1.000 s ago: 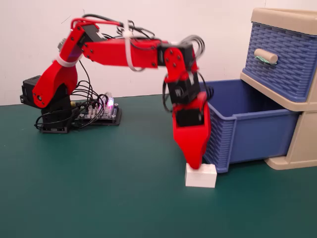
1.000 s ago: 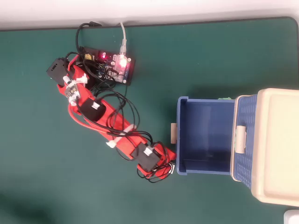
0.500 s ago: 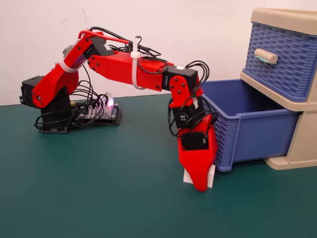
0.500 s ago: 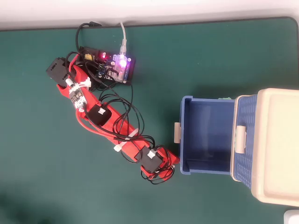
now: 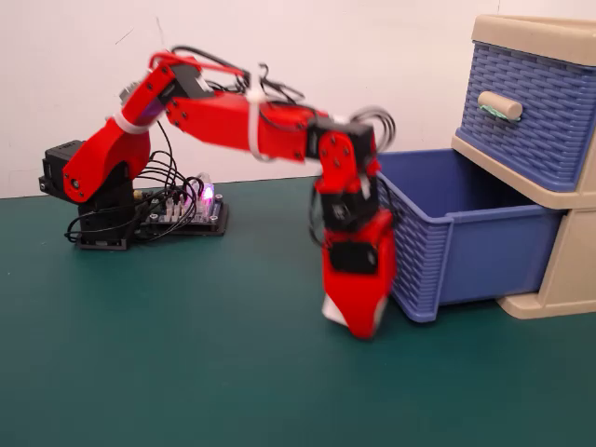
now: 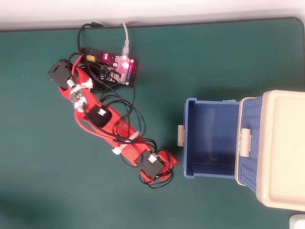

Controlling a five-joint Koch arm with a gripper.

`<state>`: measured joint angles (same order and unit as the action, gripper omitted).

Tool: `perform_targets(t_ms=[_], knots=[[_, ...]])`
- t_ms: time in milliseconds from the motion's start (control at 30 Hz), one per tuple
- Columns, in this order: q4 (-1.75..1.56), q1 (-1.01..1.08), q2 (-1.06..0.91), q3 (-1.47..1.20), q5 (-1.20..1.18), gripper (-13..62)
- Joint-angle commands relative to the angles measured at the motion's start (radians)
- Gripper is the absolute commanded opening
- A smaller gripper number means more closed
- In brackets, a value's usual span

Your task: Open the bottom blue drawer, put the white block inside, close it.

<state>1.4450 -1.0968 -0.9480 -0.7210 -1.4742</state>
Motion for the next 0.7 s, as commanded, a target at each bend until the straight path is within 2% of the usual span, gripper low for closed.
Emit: perform_targets(t_ms=[0,167,300,367,500,667], knots=[[0.146,0.026,-0.196,0.026,-0.02,-8.3],[0.281,0.1,-0.456,0.029,-0.141,-8.3],[0.258,0.074,-0.563,0.089,-0.512,-8.3],[0.236,-0.003,-0.554,0.166,-0.713,-8.3],[0.095,-0.236,-0.414,0.362,-1.074,-8.2],[0.049,-0.265,-0.261,0.48,-1.209,-8.0]])
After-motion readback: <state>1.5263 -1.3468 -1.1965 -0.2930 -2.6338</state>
